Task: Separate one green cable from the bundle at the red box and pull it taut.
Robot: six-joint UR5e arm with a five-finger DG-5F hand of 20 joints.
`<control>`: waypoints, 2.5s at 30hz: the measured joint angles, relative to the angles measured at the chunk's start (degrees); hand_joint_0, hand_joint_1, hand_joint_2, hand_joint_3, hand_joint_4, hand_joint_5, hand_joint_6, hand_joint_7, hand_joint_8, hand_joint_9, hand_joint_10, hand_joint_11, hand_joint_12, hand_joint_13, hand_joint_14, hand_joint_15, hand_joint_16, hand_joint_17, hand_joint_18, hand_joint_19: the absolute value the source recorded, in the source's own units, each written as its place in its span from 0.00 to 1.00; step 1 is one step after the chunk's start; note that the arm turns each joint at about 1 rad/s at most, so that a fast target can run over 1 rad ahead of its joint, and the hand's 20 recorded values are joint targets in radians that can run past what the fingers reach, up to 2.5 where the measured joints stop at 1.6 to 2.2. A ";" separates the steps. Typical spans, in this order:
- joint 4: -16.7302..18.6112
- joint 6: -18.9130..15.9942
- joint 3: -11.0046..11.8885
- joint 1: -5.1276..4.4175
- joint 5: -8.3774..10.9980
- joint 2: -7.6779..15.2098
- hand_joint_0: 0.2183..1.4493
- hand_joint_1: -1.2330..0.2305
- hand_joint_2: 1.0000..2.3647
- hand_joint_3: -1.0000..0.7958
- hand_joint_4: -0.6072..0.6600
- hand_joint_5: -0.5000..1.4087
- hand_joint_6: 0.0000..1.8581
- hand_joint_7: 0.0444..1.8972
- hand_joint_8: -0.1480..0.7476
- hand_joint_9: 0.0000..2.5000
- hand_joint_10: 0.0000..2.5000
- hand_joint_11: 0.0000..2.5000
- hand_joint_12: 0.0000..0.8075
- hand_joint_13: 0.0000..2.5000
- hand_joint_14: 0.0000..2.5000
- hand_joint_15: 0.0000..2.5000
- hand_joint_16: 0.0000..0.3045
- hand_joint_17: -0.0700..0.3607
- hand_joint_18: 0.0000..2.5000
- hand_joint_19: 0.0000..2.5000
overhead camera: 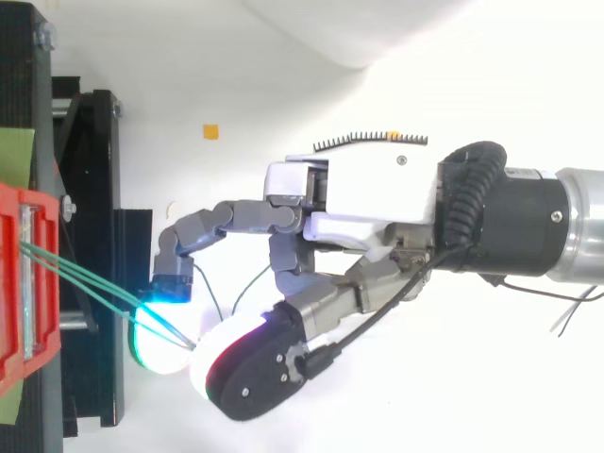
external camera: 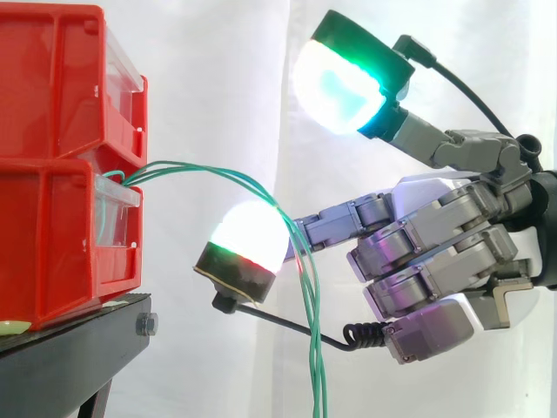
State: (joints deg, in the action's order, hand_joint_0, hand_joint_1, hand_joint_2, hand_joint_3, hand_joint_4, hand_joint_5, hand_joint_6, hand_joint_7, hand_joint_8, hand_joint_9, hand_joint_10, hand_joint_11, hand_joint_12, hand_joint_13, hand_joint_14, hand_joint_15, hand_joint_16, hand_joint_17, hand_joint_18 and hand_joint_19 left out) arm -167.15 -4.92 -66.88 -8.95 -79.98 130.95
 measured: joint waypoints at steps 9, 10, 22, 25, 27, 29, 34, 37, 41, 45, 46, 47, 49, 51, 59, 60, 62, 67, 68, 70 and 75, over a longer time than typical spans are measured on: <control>-0.92 0.00 0.00 -0.17 0.53 0.01 0.23 0.54 0.00 0.28 0.53 0.30 0.27 0.57 0.37 0.83 1.00 0.43 0.25 0.65 1.00 0.45 0.23 0.53 0.77 0.21; -1.02 0.00 0.00 -0.19 0.60 0.01 0.24 0.54 0.00 0.28 0.52 0.30 0.27 0.58 0.36 0.83 1.00 0.42 0.25 0.64 1.00 0.45 0.23 0.52 0.76 0.22; -2.38 0.00 0.00 -0.32 0.79 0.00 0.32 0.50 0.00 0.28 0.53 0.32 0.27 0.68 0.26 0.84 1.00 0.36 0.12 0.63 1.00 0.46 0.19 0.47 0.70 0.25; -2.73 0.00 0.00 -0.34 0.79 0.00 0.36 0.42 0.00 0.28 0.53 0.32 0.27 0.68 0.25 0.85 1.00 0.36 0.11 0.64 1.00 0.46 0.19 0.46 0.71 0.25; -2.90 0.00 0.00 -0.35 0.79 -0.01 0.38 0.40 0.00 0.29 0.53 0.33 0.27 0.69 0.25 0.86 1.00 0.35 0.12 0.64 1.00 0.46 0.19 0.46 0.71 0.25; -3.00 0.00 0.00 -0.35 0.79 -0.01 0.38 0.39 0.00 0.30 0.53 0.33 0.27 0.69 0.25 0.86 1.00 0.36 0.12 0.64 1.00 0.47 0.19 0.46 0.71 0.26; -3.14 0.00 0.00 -0.36 0.79 -0.02 0.38 0.39 0.00 0.29 0.53 0.33 0.27 0.69 0.25 0.86 1.00 0.36 0.12 0.64 1.00 0.47 0.19 0.46 0.71 0.25; -3.23 0.00 0.00 -0.37 0.79 -0.02 0.38 0.39 0.00 0.28 0.53 0.33 0.27 0.70 0.25 0.86 1.00 0.36 0.12 0.64 1.00 0.47 0.19 0.47 0.71 0.25; -3.36 0.21 0.00 -0.37 0.91 -0.02 0.38 0.39 0.00 0.29 0.53 0.33 0.27 0.70 0.25 0.86 1.00 0.36 0.11 0.64 1.00 0.46 0.19 0.46 0.71 0.25; -4.59 2.03 0.00 -0.40 2.04 -0.06 0.38 0.39 0.00 0.30 0.53 0.33 0.27 0.70 0.25 0.86 1.00 0.36 0.11 0.64 1.00 0.46 0.19 0.46 0.71 0.25; -5.02 2.61 0.00 -0.42 2.42 -0.06 0.38 0.39 0.00 0.30 0.53 0.33 0.27 0.69 0.25 0.86 1.00 0.34 0.11 0.64 1.00 0.46 0.19 0.47 0.72 0.26; -5.42 3.17 0.00 -0.42 2.78 -0.06 0.38 0.39 0.00 0.30 0.53 0.33 0.27 0.70 0.25 0.86 1.00 0.35 0.12 0.64 1.00 0.45 0.19 0.46 0.71 0.25; -6.36 4.27 0.10 -0.42 3.58 -0.07 0.38 0.39 0.00 0.30 0.53 0.33 0.27 0.70 0.25 0.86 1.00 0.35 0.12 0.64 1.00 0.45 0.19 0.46 0.72 0.25; -6.85 4.71 0.23 -0.40 3.92 -0.07 0.38 0.39 0.00 0.30 0.53 0.33 0.27 0.70 0.25 0.86 1.00 0.35 0.12 0.64 1.00 0.46 0.19 0.46 0.72 0.25; -9.19 5.39 1.18 -0.40 4.46 -0.08 0.37 0.38 0.00 0.29 0.54 0.33 0.27 0.70 0.25 0.86 1.00 0.34 0.11 0.64 1.00 0.45 0.19 0.46 0.72 0.25; -9.58 5.45 1.34 -0.41 4.53 -0.08 0.38 0.38 0.00 0.29 0.54 0.33 0.27 0.70 0.25 0.86 1.00 0.34 0.12 0.64 1.00 0.45 0.19 0.46 0.72 0.25; -10.54 5.57 1.71 -0.42 4.64 -0.08 0.37 0.38 0.00 0.28 0.54 0.33 0.27 0.70 0.25 0.86 1.00 0.33 0.12 0.64 1.00 0.45 0.19 0.46 0.72 0.25; -12.83 5.93 2.68 -0.41 4.73 -0.08 0.32 0.38 0.00 0.28 0.57 0.32 0.27 0.70 0.26 0.86 1.00 0.35 0.14 0.64 1.00 0.44 0.19 0.47 0.72 0.25; -13.09 6.01 2.80 -0.40 4.73 -0.08 0.29 0.40 0.00 0.28 0.58 0.32 0.27 0.69 0.27 0.86 1.00 0.35 0.16 0.64 1.00 0.45 0.20 0.48 0.71 0.25; -13.49 6.14 3.00 -0.40 4.74 -0.08 0.26 0.43 0.00 0.28 0.60 0.32 0.27 0.66 0.30 0.85 1.00 0.37 0.20 0.64 1.00 0.44 0.21 0.49 0.72 0.23; -13.89 6.34 3.42 -0.42 4.75 -0.10 0.19 0.51 0.00 0.28 0.64 0.31 0.27 0.61 0.33 0.86 1.00 0.39 0.25 0.65 1.00 0.44 0.24 0.54 0.73 0.19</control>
State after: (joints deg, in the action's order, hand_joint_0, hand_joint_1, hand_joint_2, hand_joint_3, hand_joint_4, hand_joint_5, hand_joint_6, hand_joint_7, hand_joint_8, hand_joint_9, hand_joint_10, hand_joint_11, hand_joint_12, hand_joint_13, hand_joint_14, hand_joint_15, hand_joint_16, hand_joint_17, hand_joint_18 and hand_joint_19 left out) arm -181.04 1.41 -63.46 -9.37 -75.23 130.85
